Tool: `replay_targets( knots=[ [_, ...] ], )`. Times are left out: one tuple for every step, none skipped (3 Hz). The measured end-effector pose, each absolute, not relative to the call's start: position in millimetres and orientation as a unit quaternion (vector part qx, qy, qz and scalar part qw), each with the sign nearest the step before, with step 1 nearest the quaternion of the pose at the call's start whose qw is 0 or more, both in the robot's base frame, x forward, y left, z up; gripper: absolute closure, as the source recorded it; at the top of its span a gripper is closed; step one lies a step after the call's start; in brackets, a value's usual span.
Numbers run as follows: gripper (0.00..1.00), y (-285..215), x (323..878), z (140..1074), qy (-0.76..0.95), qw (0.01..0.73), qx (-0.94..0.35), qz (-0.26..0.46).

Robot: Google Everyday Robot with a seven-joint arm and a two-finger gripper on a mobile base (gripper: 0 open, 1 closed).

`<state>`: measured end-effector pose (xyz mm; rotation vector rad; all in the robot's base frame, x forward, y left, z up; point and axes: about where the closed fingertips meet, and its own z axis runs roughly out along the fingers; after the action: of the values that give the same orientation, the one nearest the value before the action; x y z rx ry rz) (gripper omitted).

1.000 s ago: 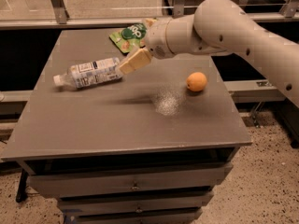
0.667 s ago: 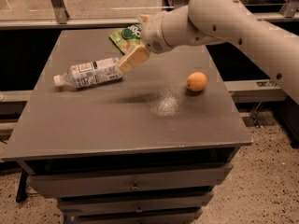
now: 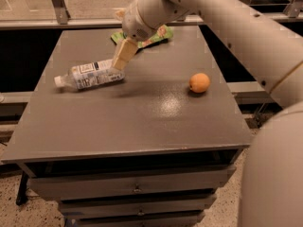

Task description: Pick blue plastic bottle

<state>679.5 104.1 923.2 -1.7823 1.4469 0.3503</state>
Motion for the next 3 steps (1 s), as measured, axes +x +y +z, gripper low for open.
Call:
replay_targets(
  knots=[
    [0.00,122.2,672.7,901.8,0.553,0.335,-0.748,0.147],
    [0.00,127.3,665.6,884.4,0.551,0.281,-0.771,0.153],
    [0.00,126.4,665.8,876.8,0.557,0.241,-0.782,0.145]
  ],
)
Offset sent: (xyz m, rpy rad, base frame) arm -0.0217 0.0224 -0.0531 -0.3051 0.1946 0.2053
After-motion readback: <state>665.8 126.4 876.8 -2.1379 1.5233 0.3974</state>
